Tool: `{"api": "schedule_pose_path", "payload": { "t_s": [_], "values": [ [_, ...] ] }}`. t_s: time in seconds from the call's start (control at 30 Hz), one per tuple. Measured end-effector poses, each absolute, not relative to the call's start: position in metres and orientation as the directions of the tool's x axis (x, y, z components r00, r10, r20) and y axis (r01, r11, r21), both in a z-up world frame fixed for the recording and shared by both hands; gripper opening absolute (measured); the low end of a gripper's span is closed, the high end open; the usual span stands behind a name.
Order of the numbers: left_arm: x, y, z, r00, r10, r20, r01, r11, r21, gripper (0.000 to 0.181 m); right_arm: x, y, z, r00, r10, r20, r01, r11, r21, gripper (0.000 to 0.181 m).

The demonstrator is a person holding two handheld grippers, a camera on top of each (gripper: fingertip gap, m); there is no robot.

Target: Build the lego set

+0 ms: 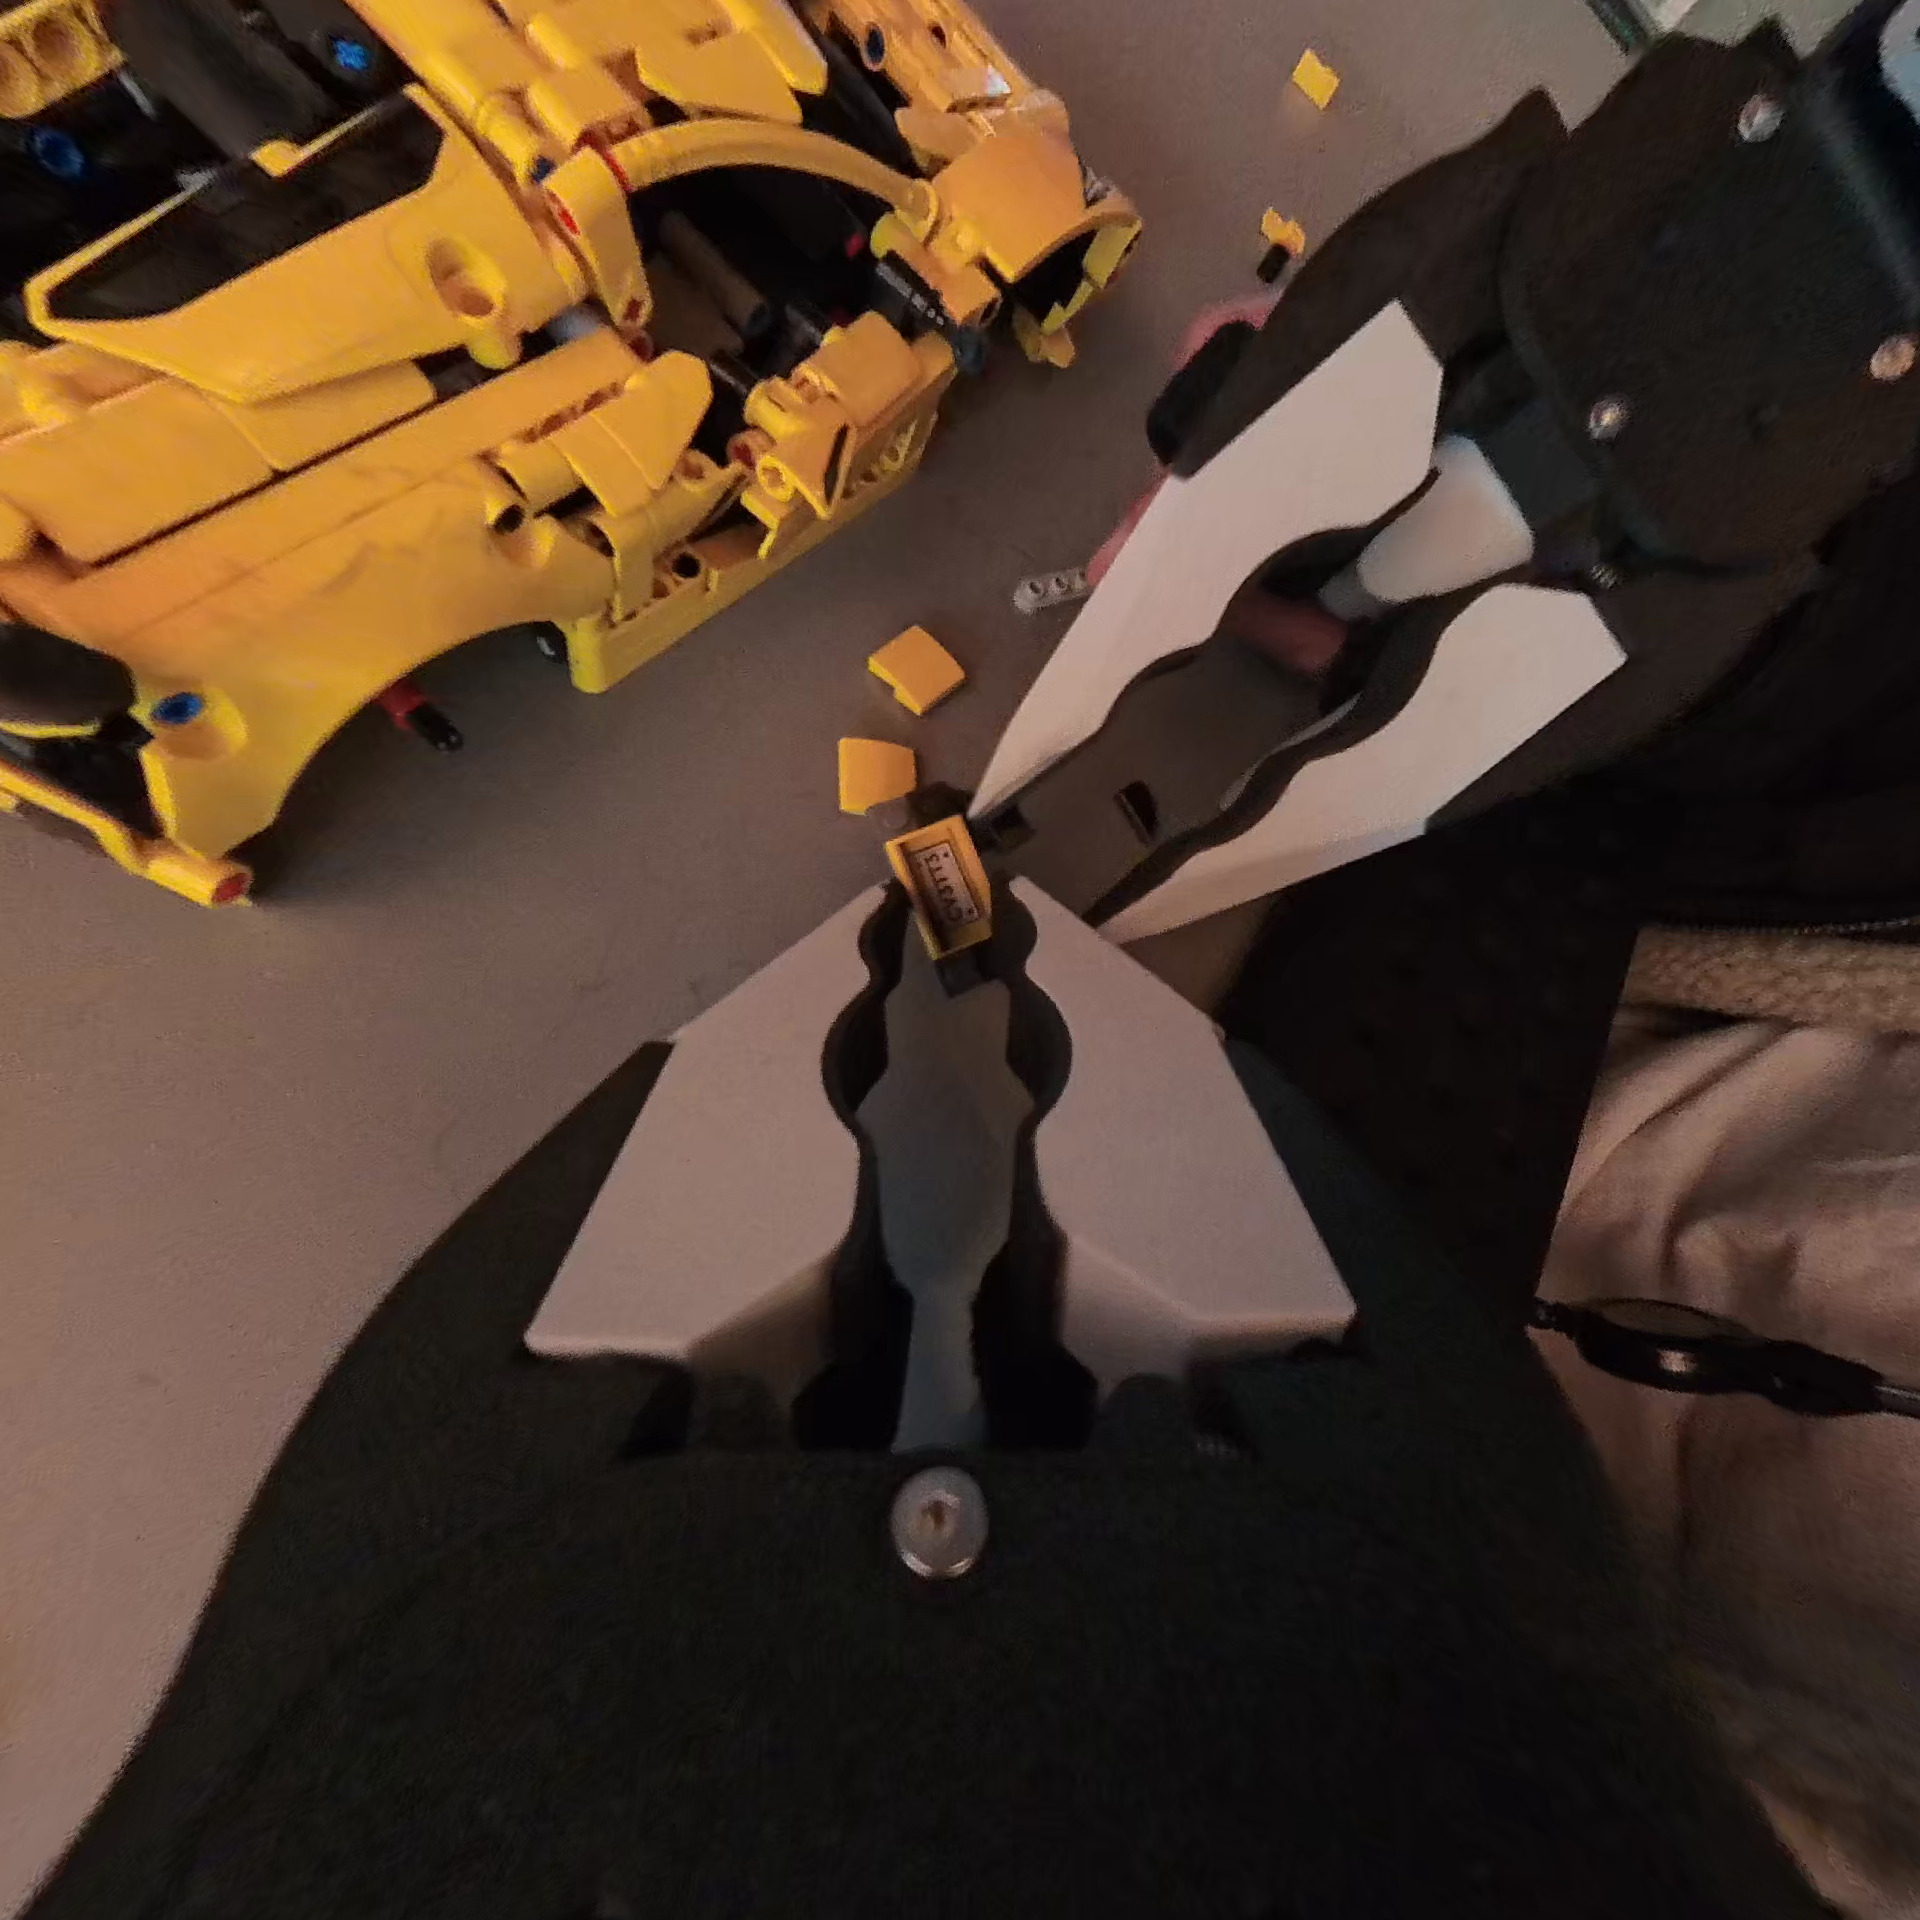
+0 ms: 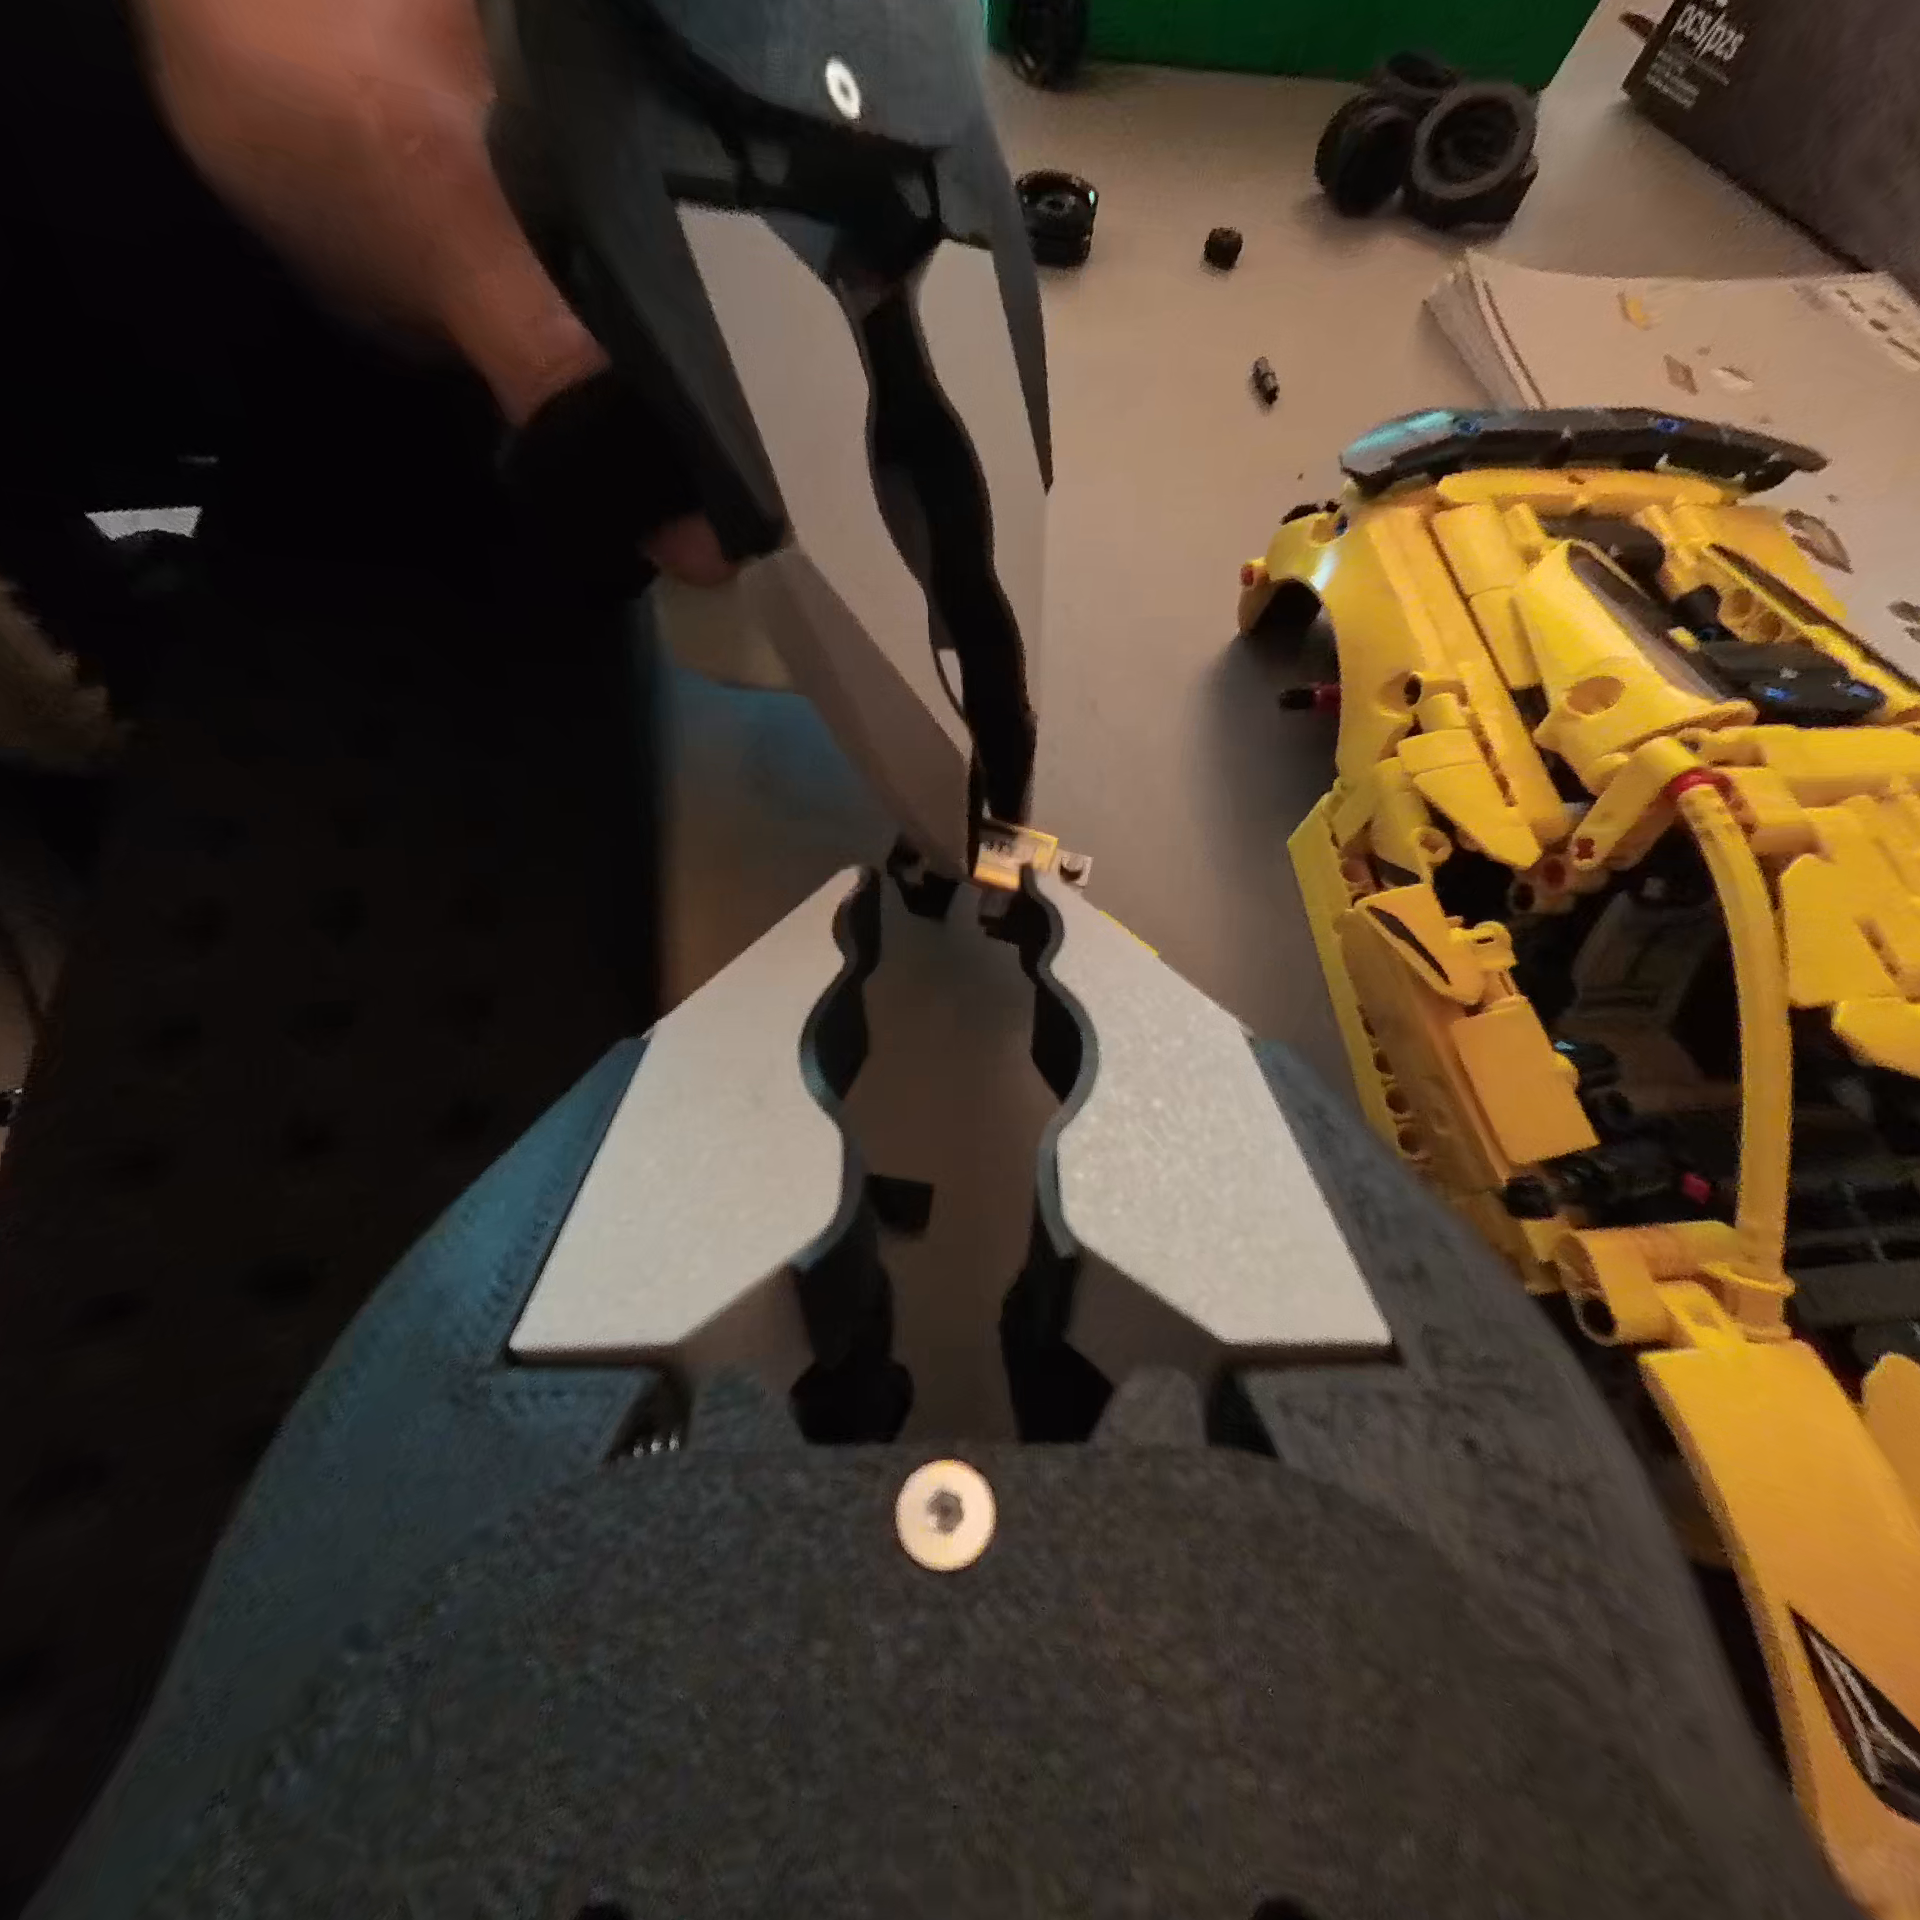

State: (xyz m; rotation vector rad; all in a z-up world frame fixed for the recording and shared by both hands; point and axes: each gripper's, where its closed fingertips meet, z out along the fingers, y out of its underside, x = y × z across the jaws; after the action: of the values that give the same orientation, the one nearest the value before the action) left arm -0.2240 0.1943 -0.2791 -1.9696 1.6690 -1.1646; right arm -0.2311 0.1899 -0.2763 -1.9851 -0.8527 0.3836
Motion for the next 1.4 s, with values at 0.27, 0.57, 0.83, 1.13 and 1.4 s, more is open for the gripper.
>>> {"api": "schedule_pose_path", "payload": {
  "t_s": [0.27,0.57,0.83,1.13,1.4],
  "values": [
    [-0.226,0.198,-0.275,0.010,-0.869,0.495,-0.654,-0.380,-0.654,0.000,-0.231,0.190,-0.279,0.707,0.696,0.126,0.463,-0.321,-0.826,0.034],
    [-0.247,0.208,-0.275,-0.114,-0.968,0.226,-0.673,-0.092,-0.734,0.012,-0.211,0.185,-0.245,0.744,0.668,0.002,0.295,-0.326,-0.898,0.034],
    [-0.245,0.218,-0.259,-0.061,-0.925,0.376,-0.583,-0.273,-0.766,0.024,-0.239,0.196,-0.299,0.648,0.751,0.128,0.563,-0.359,-0.745,0.052],
    [-0.238,0.206,-0.259,-0.008,-0.758,0.652,-0.560,-0.536,-0.631,0.033,-0.242,0.196,-0.290,0.623,0.761,0.180,0.585,-0.300,-0.754,0.032],
    [-0.233,0.202,-0.242,-0.055,-0.617,0.785,-0.496,-0.666,-0.558,0.038,-0.241,0.196,-0.252,0.642,0.695,0.324,0.553,-0.127,-0.824,0.032]
  ]
}}
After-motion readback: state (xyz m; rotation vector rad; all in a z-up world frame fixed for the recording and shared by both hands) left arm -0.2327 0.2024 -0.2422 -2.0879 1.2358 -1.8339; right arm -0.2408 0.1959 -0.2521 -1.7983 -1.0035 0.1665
